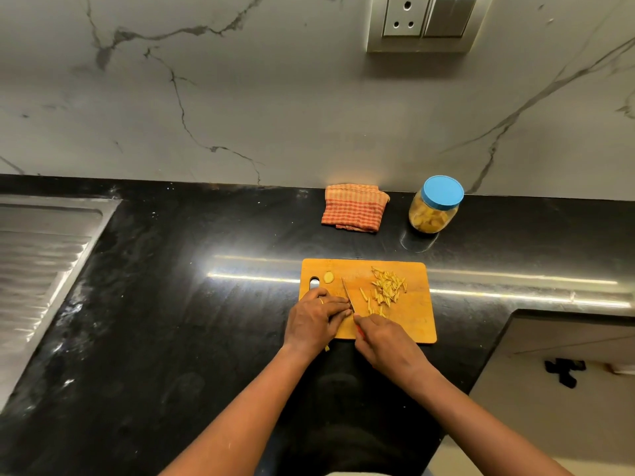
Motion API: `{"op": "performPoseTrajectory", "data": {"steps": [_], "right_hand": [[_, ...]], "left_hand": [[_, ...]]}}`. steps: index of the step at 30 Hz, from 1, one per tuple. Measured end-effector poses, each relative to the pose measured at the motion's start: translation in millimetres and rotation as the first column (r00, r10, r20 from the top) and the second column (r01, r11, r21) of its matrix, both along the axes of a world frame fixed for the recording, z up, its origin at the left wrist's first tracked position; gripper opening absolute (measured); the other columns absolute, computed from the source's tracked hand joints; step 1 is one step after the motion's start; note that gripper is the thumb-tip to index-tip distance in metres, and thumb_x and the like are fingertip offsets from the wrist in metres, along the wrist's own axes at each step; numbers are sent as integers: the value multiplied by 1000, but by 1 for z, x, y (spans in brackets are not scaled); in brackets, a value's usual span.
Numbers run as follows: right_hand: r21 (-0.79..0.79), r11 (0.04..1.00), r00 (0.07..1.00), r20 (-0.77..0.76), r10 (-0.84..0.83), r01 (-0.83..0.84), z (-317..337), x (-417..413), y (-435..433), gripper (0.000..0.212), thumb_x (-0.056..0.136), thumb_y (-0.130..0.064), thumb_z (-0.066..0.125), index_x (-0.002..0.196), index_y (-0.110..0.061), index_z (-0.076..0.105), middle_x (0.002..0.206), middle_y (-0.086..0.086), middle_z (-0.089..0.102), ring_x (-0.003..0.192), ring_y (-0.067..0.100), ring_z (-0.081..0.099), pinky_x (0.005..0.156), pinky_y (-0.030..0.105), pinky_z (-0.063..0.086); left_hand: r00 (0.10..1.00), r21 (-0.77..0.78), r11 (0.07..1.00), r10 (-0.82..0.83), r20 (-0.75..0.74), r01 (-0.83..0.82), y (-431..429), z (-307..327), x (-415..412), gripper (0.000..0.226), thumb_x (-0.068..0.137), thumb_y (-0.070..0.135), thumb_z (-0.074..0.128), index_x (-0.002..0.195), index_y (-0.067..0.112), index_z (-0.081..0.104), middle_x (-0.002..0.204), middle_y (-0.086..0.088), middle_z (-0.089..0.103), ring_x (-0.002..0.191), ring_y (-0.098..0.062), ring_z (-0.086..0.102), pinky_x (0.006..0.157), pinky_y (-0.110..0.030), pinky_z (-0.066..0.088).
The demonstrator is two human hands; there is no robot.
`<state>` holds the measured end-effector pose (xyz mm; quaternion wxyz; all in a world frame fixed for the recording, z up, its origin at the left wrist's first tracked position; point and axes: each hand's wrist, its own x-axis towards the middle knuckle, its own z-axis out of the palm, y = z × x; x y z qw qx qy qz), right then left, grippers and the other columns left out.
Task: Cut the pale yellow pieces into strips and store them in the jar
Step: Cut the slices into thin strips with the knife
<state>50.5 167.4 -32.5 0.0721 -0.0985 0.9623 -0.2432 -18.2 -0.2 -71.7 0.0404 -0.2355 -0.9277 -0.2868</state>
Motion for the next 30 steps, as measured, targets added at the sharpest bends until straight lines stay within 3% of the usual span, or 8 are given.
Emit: {"op": "performPoseTrajectory", "data": {"steps": [7, 12, 17, 22, 30], "right_hand": [[-2, 1000, 1000, -3, 24, -24, 2, 28, 13, 42, 101, -28, 45, 140, -13, 48, 108, 3, 63, 92, 15, 60, 81, 24, 46], [-24, 998, 997, -59, -55, 54, 5, 20, 28, 40, 98, -24, 53, 135, -8, 55, 105, 5, 65, 88, 17, 62, 79, 28, 51], [-80, 997, 995, -97, -17, 9, 7, 21, 18, 38, 93, -21, 60, 129, -7, 60, 99, 4, 67, 82, 16, 63, 74, 30, 56], [-128, 991, 995, -92, -43, 31, 0, 24, 9, 39, 93, -23, 60, 129, -9, 60, 103, 3, 67, 86, 13, 63, 77, 28, 55], [-96, 995, 997, -78, -17, 9, -5, 19, 12, 42, 95, -27, 56, 134, -11, 56, 106, 3, 66, 90, 15, 62, 81, 26, 51]], "left_hand": [[1000, 1, 1000, 11, 5, -11, 0, 0, 0, 16, 80, 36, 78, 94, 29, 79, 96, 20, 73, 99, -7, 61, 73, -24, 56], [1000, 21, 999, 26, 17, -26, 0, -1, 2, 16, 81, 38, 76, 93, 29, 79, 97, 20, 73, 100, -6, 60, 78, -22, 54], [999, 31, 999, 15, 32, -16, -1, -1, 1, 15, 81, 36, 77, 92, 27, 79, 96, 18, 74, 101, -7, 61, 80, -26, 56], [996, 108, 994, 17, 92, -27, -3, 3, -1, 19, 77, 35, 81, 88, 20, 78, 92, 10, 73, 91, -4, 64, 80, -23, 55], [986, 152, 986, 40, 162, -65, -16, 12, -16, 17, 82, 15, 76, 99, 17, 77, 103, 7, 74, 97, -7, 67, 91, -19, 50]]}}
